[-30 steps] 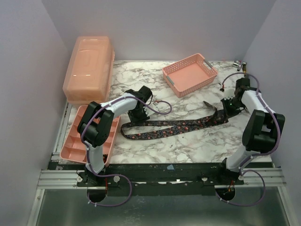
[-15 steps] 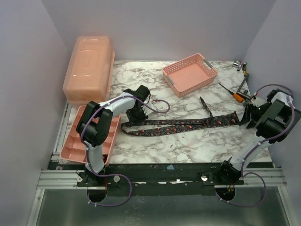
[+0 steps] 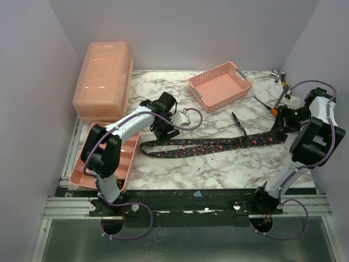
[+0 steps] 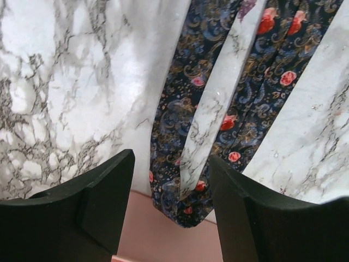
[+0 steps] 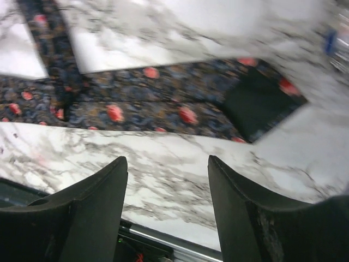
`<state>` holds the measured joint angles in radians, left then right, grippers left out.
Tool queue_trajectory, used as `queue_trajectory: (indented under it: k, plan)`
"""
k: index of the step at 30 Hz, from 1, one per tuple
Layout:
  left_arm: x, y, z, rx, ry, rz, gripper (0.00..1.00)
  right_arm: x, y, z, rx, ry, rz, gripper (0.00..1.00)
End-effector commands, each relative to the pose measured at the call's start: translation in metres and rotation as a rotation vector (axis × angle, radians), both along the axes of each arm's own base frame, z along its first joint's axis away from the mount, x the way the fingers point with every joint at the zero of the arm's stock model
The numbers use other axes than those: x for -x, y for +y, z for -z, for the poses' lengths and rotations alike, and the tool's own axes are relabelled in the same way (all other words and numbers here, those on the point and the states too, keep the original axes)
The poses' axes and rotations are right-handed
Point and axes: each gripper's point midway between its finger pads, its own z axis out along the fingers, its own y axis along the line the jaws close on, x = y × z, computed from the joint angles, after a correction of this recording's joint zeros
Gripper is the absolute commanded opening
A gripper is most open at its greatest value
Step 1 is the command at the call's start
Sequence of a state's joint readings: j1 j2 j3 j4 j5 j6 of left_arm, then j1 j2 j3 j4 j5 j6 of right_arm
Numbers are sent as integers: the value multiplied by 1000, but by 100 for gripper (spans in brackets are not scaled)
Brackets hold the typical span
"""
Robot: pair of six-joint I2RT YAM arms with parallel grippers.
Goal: Roll the ties
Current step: Flatten out the tie at the center of the board.
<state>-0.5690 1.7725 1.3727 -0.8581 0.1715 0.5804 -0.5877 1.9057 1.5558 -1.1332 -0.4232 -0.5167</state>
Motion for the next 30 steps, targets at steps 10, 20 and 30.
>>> queue_trajectory:
  k: [10,20,30]
  plan:
    - [16,21,57,-182,70,26,39,-70,143,7,66,-88,-297,63]
    - [22,20,58,-165,84,12,8,-107,149,53,219,-64,-283,62]
    - [22,11,34,-91,73,-2,0,-103,148,62,254,-48,-273,16]
